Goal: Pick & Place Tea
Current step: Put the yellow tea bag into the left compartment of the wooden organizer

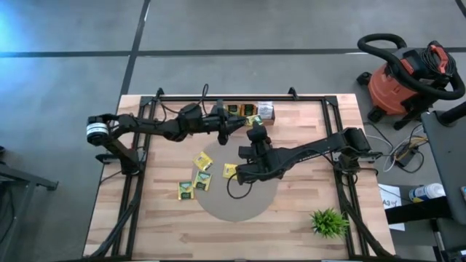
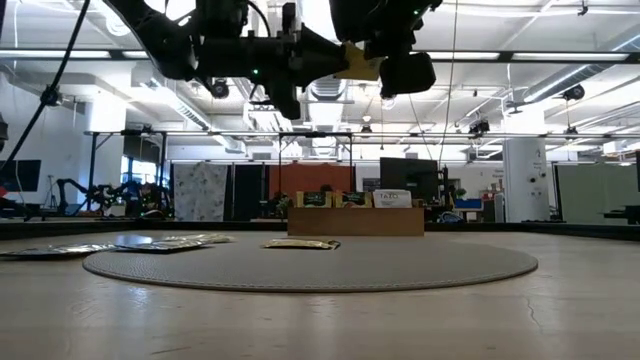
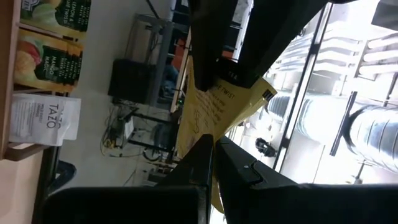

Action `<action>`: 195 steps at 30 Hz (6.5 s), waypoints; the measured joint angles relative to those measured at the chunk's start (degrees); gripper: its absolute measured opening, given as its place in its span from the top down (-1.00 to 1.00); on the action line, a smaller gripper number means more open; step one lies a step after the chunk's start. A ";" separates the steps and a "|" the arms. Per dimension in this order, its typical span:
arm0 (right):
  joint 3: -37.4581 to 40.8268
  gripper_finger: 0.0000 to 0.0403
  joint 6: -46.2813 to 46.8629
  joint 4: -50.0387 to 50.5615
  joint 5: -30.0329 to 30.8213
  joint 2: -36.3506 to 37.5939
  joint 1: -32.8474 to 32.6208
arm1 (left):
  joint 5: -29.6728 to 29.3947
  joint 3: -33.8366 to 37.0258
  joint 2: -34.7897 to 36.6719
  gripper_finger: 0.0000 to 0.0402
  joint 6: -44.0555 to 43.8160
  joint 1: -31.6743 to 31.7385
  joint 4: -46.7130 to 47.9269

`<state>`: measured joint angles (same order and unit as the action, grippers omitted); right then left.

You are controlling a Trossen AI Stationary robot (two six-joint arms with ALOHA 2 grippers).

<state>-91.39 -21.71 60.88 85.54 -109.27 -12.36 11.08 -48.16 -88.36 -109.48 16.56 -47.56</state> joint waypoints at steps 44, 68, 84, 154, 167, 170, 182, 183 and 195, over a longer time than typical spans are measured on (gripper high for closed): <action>-1.01 0.94 21.90 -0.18 -5.74 0.32 0.11 | 4.77 -4.04 -2.80 1.00 10.34 3.29 2.46; -2.80 0.58 74.67 7.26 -27.26 5.77 0.19 | 11.20 -4.04 -1.47 1.00 44.30 16.04 12.28; -1.16 0.46 83.40 12.36 -45.17 14.94 0.14 | 0.30 -22.80 2.48 1.00 132.34 14.52 73.65; 4.04 0.69 79.36 22.65 -57.09 20.06 4.13 | -29.53 -55.54 -31.15 0.60 147.95 11.93 102.56; 4.09 0.69 78.68 19.95 -57.05 20.06 4.13 | -16.86 -53.56 -15.79 0.60 125.65 9.54 108.53; 4.12 0.69 78.37 16.71 -57.11 20.06 4.13 | -13.64 -48.55 -10.04 0.60 123.63 7.89 108.20; 9.23 0.69 71.57 -7.64 -65.83 19.17 4.17 | -8.03 -11.75 15.93 0.60 109.35 -3.57 96.00; 10.18 0.69 71.37 -10.42 -67.01 19.17 4.17 | -7.77 -9.32 17.63 0.60 106.92 -4.87 94.97; 20.85 0.68 80.81 -30.23 -73.02 19.17 3.88 | -3.02 6.60 25.77 0.60 92.64 -22.01 91.61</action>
<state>-70.54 59.10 30.65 12.51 -90.11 -8.48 8.06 -41.56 -62.59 -16.84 -5.45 44.06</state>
